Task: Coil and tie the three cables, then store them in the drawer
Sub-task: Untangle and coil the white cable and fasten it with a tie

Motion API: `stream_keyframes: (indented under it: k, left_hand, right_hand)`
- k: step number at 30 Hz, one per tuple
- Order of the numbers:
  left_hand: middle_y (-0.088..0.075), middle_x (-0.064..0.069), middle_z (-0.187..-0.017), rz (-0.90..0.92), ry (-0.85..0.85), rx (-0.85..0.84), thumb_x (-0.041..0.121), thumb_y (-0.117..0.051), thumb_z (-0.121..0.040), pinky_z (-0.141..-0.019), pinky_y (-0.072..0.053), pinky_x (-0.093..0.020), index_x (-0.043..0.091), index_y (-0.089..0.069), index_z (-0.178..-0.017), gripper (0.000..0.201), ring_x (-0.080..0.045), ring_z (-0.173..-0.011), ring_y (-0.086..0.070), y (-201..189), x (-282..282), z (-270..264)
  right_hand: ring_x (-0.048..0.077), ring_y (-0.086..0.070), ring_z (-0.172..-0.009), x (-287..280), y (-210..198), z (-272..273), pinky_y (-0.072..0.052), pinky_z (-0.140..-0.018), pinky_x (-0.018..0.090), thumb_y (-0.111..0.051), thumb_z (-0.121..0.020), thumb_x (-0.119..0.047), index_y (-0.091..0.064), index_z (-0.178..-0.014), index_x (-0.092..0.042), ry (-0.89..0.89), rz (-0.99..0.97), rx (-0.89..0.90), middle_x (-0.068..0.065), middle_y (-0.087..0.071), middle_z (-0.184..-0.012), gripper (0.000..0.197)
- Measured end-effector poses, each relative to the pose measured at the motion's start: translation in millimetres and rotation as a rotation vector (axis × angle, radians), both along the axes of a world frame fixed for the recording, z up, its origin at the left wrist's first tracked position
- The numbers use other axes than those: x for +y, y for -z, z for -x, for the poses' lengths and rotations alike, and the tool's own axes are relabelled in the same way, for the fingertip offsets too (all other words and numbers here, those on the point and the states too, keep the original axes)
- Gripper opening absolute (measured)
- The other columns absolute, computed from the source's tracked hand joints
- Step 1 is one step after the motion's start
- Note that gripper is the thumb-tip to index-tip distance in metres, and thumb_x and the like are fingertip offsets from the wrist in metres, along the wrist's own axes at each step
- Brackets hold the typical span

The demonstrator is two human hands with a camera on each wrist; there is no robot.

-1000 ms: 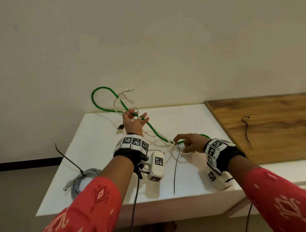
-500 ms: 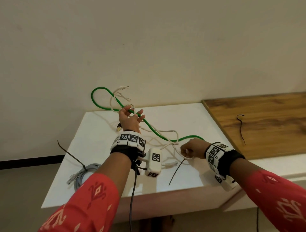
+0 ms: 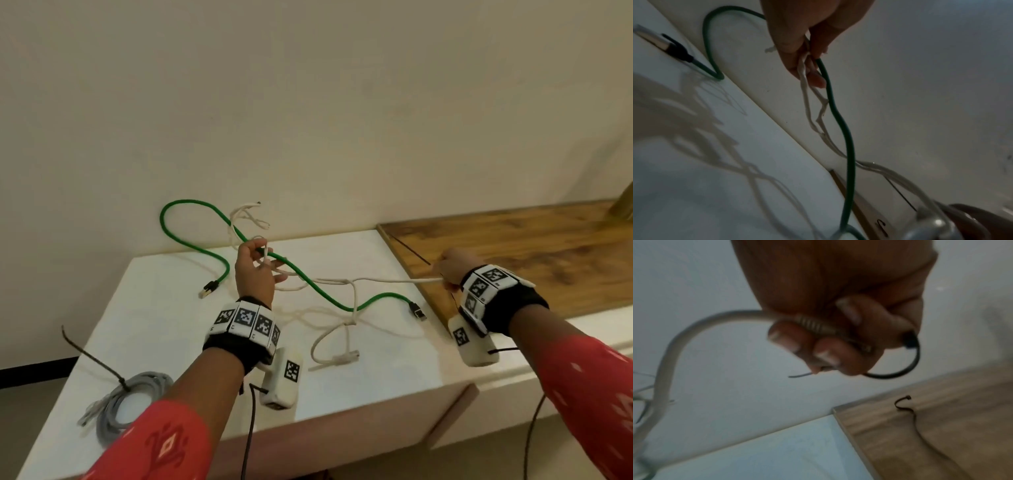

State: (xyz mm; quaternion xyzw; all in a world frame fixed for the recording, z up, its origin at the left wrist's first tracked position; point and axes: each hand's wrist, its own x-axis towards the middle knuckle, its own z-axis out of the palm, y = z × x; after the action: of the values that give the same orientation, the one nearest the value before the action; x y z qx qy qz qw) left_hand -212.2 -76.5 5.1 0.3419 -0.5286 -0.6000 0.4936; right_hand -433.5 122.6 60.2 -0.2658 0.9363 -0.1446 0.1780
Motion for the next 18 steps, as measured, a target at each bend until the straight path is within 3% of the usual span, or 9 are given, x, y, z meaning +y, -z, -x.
stream_keyframes:
  k: [3, 5, 6, 7, 9, 11, 14, 16, 18]
  left_hand:
    - [-0.048, -0.009, -0.105, 0.042, 0.015, -0.111, -0.013, -0.035, -0.088, -0.041, -0.049, -0.015, 0.017, -0.048, -0.101, 0.036, -0.017, -0.071, -0.061, 11, -1, 2]
    - [-0.050, -0.011, -0.105, 0.071, 0.015, -0.179, -0.012, -0.035, -0.089, -0.040, -0.049, -0.014, 0.017, -0.049, -0.104, 0.036, -0.015, -0.067, -0.058, 17, -4, 1]
    - [-0.052, -0.012, -0.104, 0.085, 0.015, -0.207, -0.012, -0.035, -0.089, -0.040, -0.049, -0.014, 0.016, -0.049, -0.107, 0.036, -0.015, -0.065, -0.055, 19, -5, 0]
    - [-0.053, -0.013, -0.102, 0.096, 0.015, -0.234, -0.012, -0.034, -0.089, -0.040, -0.049, -0.014, 0.013, -0.049, -0.111, 0.036, -0.015, -0.062, -0.053, 20, -5, -3]
    - [-0.052, -0.012, -0.091, 0.111, 0.006, -0.285, -0.012, -0.034, -0.088, -0.041, -0.050, -0.014, 0.007, -0.050, -0.115, 0.036, -0.015, -0.058, -0.051, 15, -5, -9]
    - [-0.050, -0.009, -0.080, 0.126, 0.015, -0.309, -0.013, -0.032, -0.087, -0.047, -0.052, -0.021, 0.003, -0.051, -0.113, 0.035, -0.016, -0.057, -0.051, 4, -1, -11]
    - [-0.050, -0.010, -0.072, 0.160, 0.034, -0.276, -0.017, -0.032, -0.083, -0.058, -0.049, -0.030, 0.004, -0.050, -0.099, 0.032, -0.027, -0.066, -0.051, -18, 6, -19]
    - [-0.055, -0.015, -0.079, 0.181, 0.011, -0.289, -0.016, -0.033, -0.084, -0.059, -0.048, -0.026, 0.006, -0.048, -0.095, 0.029, -0.028, -0.073, -0.054, -28, 7, -22]
    - [-0.055, -0.017, -0.090, 0.190, -0.008, -0.305, -0.011, -0.034, -0.088, -0.062, -0.050, -0.025, 0.003, -0.050, -0.098, 0.023, -0.026, -0.067, -0.058, -39, 7, -29]
  right_hand:
    - [0.014, -0.050, -0.058, -6, 10, 3, -0.040, -0.044, 0.015, -0.045, -0.092, -0.007, -0.059, -0.100, -0.002, 0.026, -0.005, -0.026, 0.007, -0.059, -0.077, 0.017]
    - [0.022, -0.062, -0.088, -10, 21, 6, -0.047, -0.065, 0.014, -0.044, -0.093, -0.012, -0.059, -0.103, -0.003, 0.002, -0.090, -0.030, 0.007, -0.064, -0.096, 0.020]
    - [0.024, -0.062, -0.099, -10, 27, 7, -0.047, -0.078, 0.020, -0.044, -0.093, -0.014, -0.060, -0.098, -0.005, -0.071, -0.141, 0.062, 0.007, -0.065, -0.096, 0.019]
    - [0.024, -0.063, -0.097, -9, 27, 2, -0.048, -0.081, 0.026, -0.045, -0.093, -0.014, -0.059, -0.098, -0.007, -0.071, -0.148, 0.062, 0.007, -0.065, -0.093, 0.017]
    - [0.018, -0.060, -0.062, -7, 15, -12, -0.049, -0.058, 0.024, -0.047, -0.093, -0.014, -0.056, -0.085, -0.010, -0.030, 0.013, -0.109, 0.007, -0.058, -0.072, 0.013]
    - [0.011, -0.045, -0.039, -3, 6, -27, -0.037, -0.038, 0.019, -0.050, -0.093, -0.018, -0.056, -0.076, -0.006, -0.017, 0.127, -0.173, 0.005, -0.046, -0.057, 0.022]
    - [0.013, -0.042, -0.047, -8, -9, -61, -0.035, -0.045, 0.020, -0.060, -0.087, -0.026, -0.059, -0.085, -0.006, -0.184, 0.173, -0.208, 0.004, -0.048, -0.056, 0.020]
    - [0.012, -0.045, -0.049, -15, -14, -80, -0.035, -0.048, 0.021, -0.064, -0.084, -0.027, -0.059, -0.080, -0.010, -0.298, 0.224, -0.181, 0.002, -0.050, -0.055, 0.017]
    - [0.011, -0.048, -0.051, -24, -21, -102, -0.038, -0.051, 0.020, -0.064, -0.083, -0.027, -0.059, -0.079, -0.012, -0.384, 0.258, -0.165, -0.001, -0.051, -0.053, 0.017]
